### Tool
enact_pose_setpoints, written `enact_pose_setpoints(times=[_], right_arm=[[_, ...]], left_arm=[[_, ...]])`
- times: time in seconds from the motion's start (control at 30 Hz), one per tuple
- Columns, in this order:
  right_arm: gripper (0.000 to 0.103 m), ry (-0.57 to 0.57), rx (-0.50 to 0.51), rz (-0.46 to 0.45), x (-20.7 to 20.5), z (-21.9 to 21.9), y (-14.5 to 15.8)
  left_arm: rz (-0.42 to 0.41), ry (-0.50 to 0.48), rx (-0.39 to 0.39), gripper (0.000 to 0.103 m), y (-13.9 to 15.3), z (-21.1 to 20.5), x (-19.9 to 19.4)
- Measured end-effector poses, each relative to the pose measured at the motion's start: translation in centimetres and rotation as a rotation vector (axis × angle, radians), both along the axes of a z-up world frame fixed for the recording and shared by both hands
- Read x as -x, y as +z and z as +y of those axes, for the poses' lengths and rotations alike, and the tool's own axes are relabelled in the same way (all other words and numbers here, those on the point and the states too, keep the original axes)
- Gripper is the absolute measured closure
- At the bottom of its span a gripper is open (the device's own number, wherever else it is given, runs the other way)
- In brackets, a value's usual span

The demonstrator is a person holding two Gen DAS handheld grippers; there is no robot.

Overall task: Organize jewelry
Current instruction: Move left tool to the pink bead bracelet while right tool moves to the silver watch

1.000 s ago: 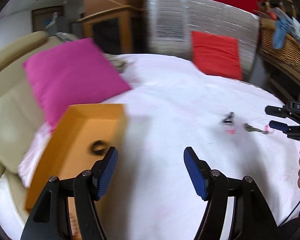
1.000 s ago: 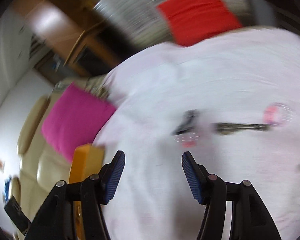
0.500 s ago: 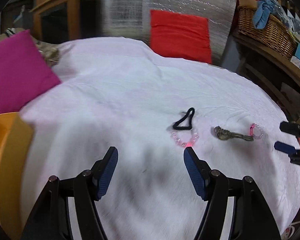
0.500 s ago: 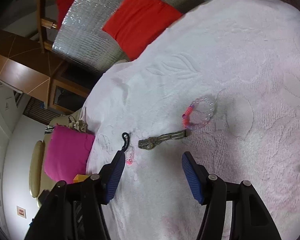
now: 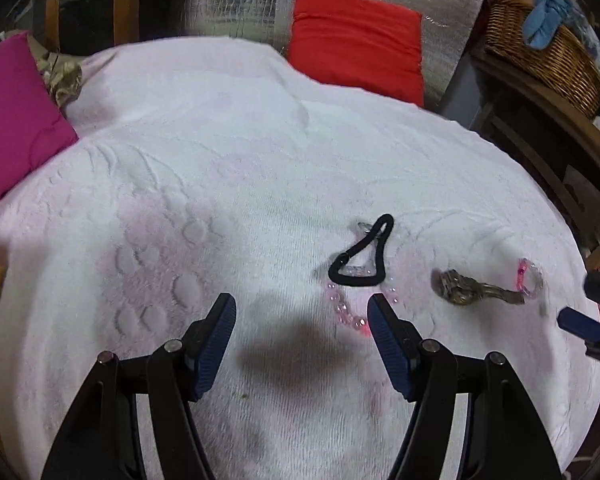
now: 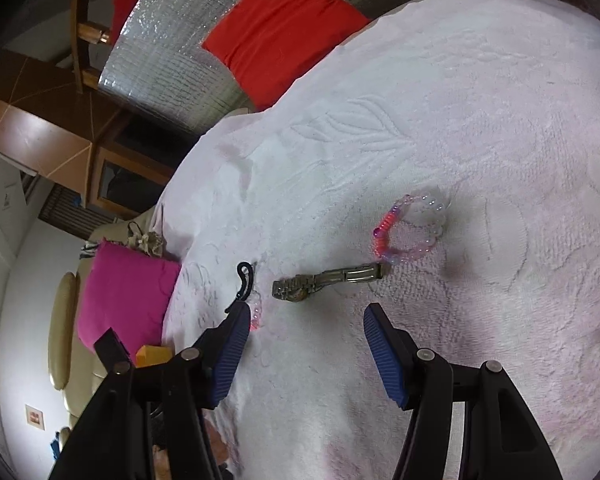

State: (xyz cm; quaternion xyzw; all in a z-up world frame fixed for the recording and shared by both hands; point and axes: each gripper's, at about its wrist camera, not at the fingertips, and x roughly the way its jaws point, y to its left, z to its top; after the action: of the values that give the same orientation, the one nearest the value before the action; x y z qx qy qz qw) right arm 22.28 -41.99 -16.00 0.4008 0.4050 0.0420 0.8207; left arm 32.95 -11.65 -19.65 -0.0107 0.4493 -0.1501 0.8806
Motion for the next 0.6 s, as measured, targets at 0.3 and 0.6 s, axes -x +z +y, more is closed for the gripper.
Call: enact_pose_setpoints(times=[0.3, 0.6], right_arm=[[0.04, -0.007, 0.039, -0.01, -0.2, 0.2, 0.3], [0.04, 0.031, 0.09, -0.032, -1.8, 1.5, 0.9]], left_arm=[[0.056, 0.022, -0.037, 0.034, -1.9, -1.2, -1.7], [0.127, 0.003, -0.105, 0.057, -1.6, -0.5, -0.3]])
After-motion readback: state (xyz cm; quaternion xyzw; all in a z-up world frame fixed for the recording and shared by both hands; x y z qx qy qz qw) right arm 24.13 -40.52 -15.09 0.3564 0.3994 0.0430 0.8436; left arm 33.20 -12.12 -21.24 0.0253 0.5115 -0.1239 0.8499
